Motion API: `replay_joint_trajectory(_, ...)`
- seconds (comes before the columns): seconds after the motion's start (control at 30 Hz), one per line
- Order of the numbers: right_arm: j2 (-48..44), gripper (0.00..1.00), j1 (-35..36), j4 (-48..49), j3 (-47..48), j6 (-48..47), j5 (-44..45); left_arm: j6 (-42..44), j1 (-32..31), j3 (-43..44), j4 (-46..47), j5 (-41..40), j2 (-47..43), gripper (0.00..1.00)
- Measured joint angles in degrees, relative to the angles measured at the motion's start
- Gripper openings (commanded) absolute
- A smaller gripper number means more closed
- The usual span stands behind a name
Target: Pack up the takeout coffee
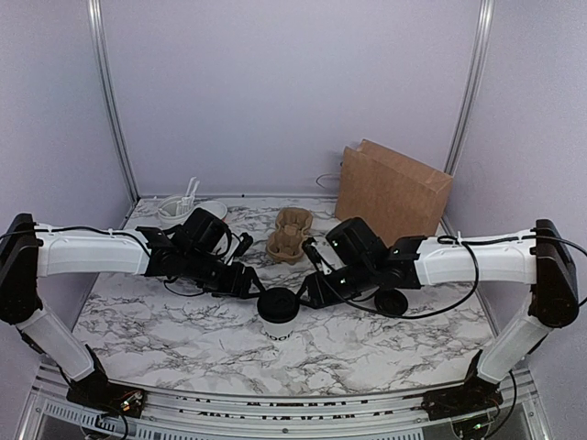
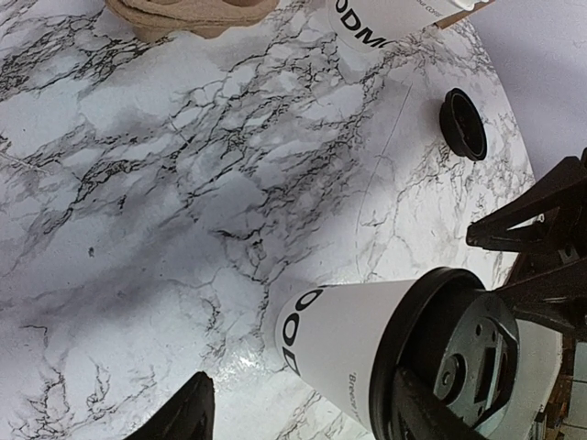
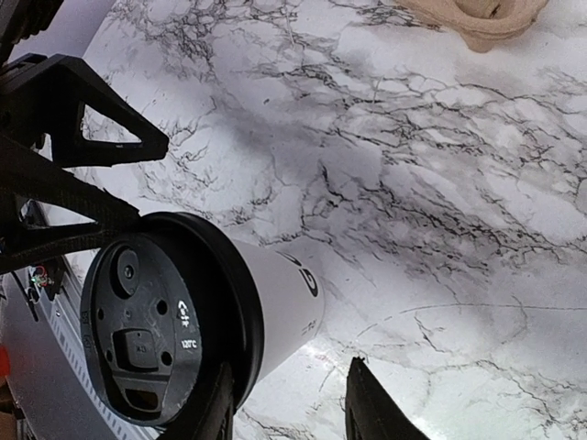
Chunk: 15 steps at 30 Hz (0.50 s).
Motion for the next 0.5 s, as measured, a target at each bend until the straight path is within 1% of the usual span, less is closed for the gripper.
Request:
replay_joint_trajectory(0.27,0.0,0.39,0.7,-4.0,2.8,0.0,2.4,0.1,-0.1,0.4,-0.2,-0.1,0.0,0.67)
replay_joint_trajectory(0.5,0.0,0.4,0.8,-4.5,4.2,0.0,4.0,0.3,-0.3,2.3,-0.3,-0.2,0.0,0.67)
